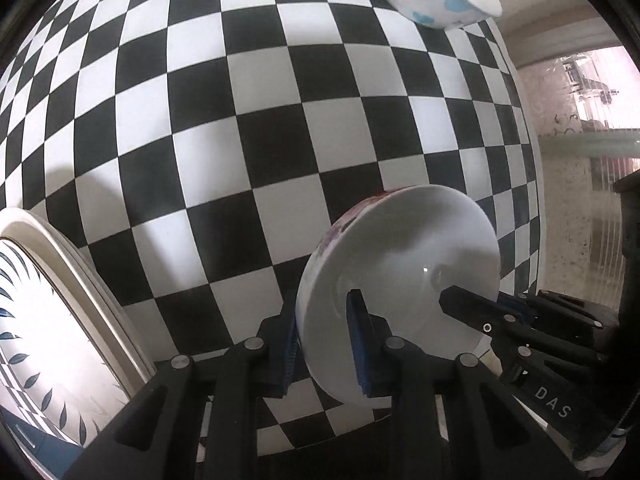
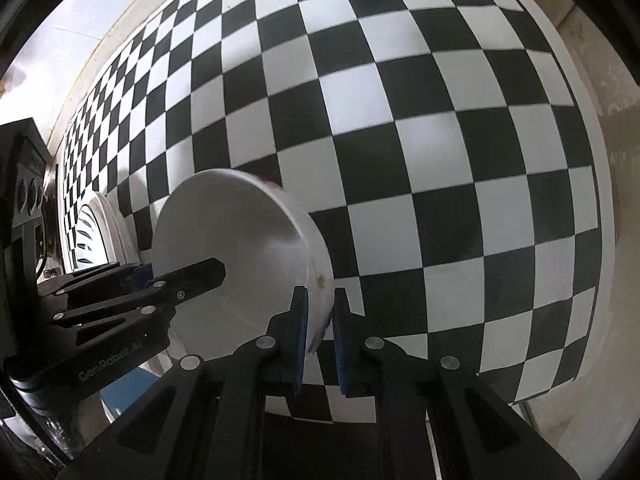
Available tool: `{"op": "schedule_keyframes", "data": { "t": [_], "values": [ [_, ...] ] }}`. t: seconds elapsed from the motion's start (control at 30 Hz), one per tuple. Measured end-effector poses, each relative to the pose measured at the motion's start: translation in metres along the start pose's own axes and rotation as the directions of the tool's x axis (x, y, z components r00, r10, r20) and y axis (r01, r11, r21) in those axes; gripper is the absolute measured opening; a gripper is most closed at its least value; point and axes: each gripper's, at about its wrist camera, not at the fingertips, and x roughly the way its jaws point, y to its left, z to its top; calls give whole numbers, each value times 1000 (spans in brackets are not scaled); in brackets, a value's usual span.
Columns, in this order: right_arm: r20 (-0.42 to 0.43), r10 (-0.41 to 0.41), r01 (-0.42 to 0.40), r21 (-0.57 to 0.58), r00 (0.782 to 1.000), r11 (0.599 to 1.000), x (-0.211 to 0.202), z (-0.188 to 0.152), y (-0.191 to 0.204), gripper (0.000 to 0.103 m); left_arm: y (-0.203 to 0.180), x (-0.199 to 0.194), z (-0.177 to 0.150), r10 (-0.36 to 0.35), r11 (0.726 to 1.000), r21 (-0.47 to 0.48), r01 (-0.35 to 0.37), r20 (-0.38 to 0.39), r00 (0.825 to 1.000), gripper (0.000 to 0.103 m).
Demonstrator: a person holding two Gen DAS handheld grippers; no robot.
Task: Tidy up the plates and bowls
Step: 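Grasp the white bowl rim with the left tool while the right tool grips it too, then lift the white bowl with both tools and carry it toward another white bowl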
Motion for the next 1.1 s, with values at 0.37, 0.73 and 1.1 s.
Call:
{"op": "schedule_keyframes", "data": {
  "t": [0.37, 0.73, 1.1],
  "values": [
    [-24, 27, -27, 7, 999, 1000, -7, 8, -6, 14, 4, -15, -13, 39, 999, 3, -39, 20, 999, 22],
    [117, 102, -105, 20, 988, 994, -93, 29, -22, 57, -3, -89, -15, 62, 998, 7, -65, 203, 977, 30],
    [262, 166, -154, -66, 951, 986, -141, 159, 27, 58, 45, -142, 109, 43, 993, -117, -5, 326, 945, 30]
  ]
}}
